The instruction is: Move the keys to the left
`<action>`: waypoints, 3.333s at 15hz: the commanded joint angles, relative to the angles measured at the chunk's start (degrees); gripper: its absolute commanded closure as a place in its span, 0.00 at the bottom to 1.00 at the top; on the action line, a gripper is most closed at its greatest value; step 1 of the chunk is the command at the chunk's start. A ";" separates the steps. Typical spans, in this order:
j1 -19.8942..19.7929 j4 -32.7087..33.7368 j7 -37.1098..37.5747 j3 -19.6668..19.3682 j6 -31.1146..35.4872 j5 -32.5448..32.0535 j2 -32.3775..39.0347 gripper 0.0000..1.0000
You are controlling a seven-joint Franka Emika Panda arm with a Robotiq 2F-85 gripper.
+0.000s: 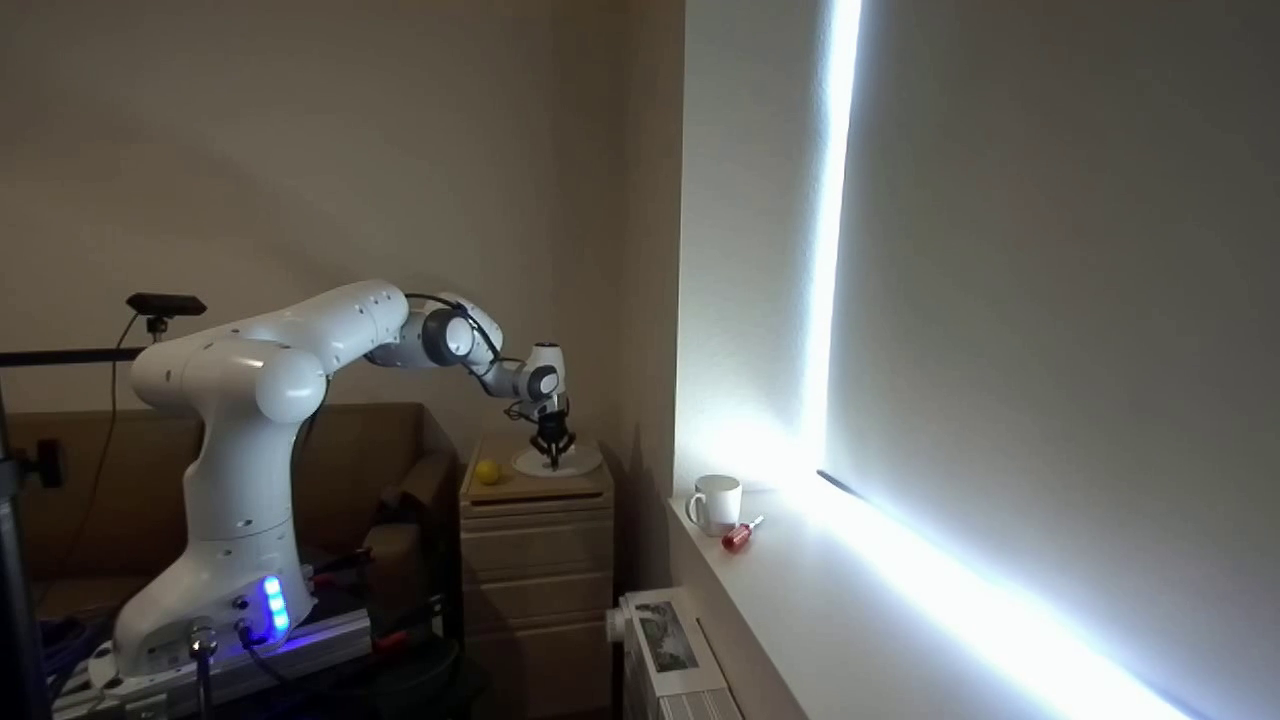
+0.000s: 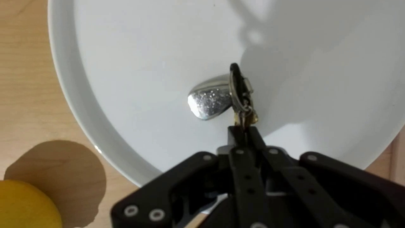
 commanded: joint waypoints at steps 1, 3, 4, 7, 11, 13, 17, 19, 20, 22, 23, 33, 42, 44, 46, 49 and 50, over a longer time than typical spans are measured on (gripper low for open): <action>-1.40 -2.55 -8.21 4.10 -5.37 1.16 -4.63 0.99; -1.29 -3.35 -12.09 5.31 -8.10 0.82 -6.97 0.99; -1.36 -3.44 -14.07 6.01 -9.51 0.71 -8.04 0.99; 0.02 -4.32 -17.55 6.19 -12.84 -0.81 -11.07 0.99; 2.05 -5.33 -20.82 6.13 -16.28 -1.74 -13.15 0.99; 3.35 -6.09 -21.75 6.19 -17.37 -2.54 -13.46 0.99; 6.03 -8.92 -22.74 6.22 -16.24 -4.19 -13.58 0.99; 7.11 -10.50 -22.85 6.25 -15.31 -4.64 -13.49 0.99; 7.62 -11.19 -22.77 6.13 -14.30 -4.91 -13.29 0.99; 8.47 -12.05 -21.57 5.62 -11.62 -5.49 -12.37 0.99; 8.51 -12.42 -21.32 5.72 -10.70 -5.34 -11.98 0.99; 10.37 -14.96 -16.13 3.77 2.65 -6.53 -7.73 0.99; 12.48 -15.34 -12.42 1.68 -2.84 -8.28 -9.11 0.37; 12.59 -16.57 -12.78 1.50 -4.69 -8.65 -11.15 0.23; 11.88 -18.23 -14.89 2.56 -6.01 -8.33 -13.79 0.08; 10.31 -20.26 -19.16 4.83 -11.70 -6.53 -18.54 0.00; 9.91 -20.77 -20.50 5.28 -14.19 -6.07 -20.21 0.00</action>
